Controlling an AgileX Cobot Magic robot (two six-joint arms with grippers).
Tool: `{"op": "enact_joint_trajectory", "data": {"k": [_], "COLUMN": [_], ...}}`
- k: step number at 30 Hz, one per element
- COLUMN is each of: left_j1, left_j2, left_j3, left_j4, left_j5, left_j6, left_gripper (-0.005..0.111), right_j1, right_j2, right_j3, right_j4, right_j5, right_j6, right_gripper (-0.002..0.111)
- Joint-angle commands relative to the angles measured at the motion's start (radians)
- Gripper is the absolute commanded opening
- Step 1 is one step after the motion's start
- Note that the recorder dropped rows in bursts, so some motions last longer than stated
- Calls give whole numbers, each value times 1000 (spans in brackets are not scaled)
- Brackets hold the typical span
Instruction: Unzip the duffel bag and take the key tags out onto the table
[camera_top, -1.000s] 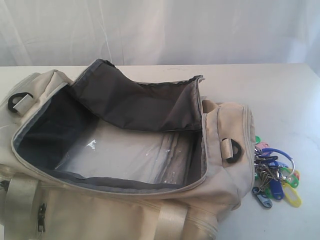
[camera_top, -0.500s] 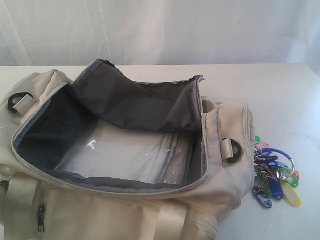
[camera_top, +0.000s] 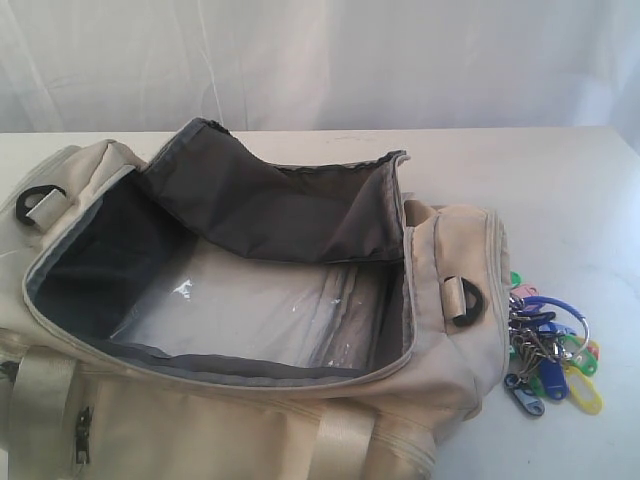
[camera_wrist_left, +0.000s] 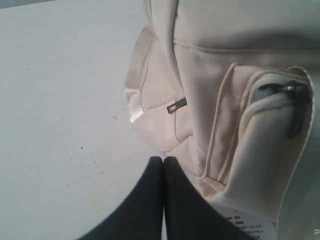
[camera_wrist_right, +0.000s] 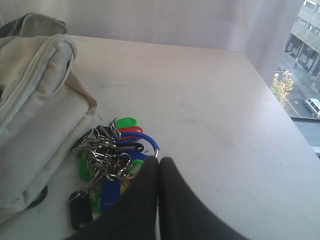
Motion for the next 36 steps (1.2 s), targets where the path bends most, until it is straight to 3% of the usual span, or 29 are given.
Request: {"op": "enact_joint_trajectory", "data": {"k": [1, 9, 36], "left_j1": [0, 50, 37], "left_j2": [-5, -5, -5], "left_j3": [3, 3, 3], "left_j4": [-12, -12, -12], "left_j5": [1, 1, 0], "left_j6": [-7, -7, -7], "left_gripper": [0, 0, 0], "right_j1": [-4, 35, 35], "right_j2": [-7, -7, -7], "right_j3": [6, 6, 6], "right_j4": [3, 1, 1], "right_j5": [-11, -11, -11], "right_j6": [-1, -1, -1], "right_gripper": [0, 0, 0]}}
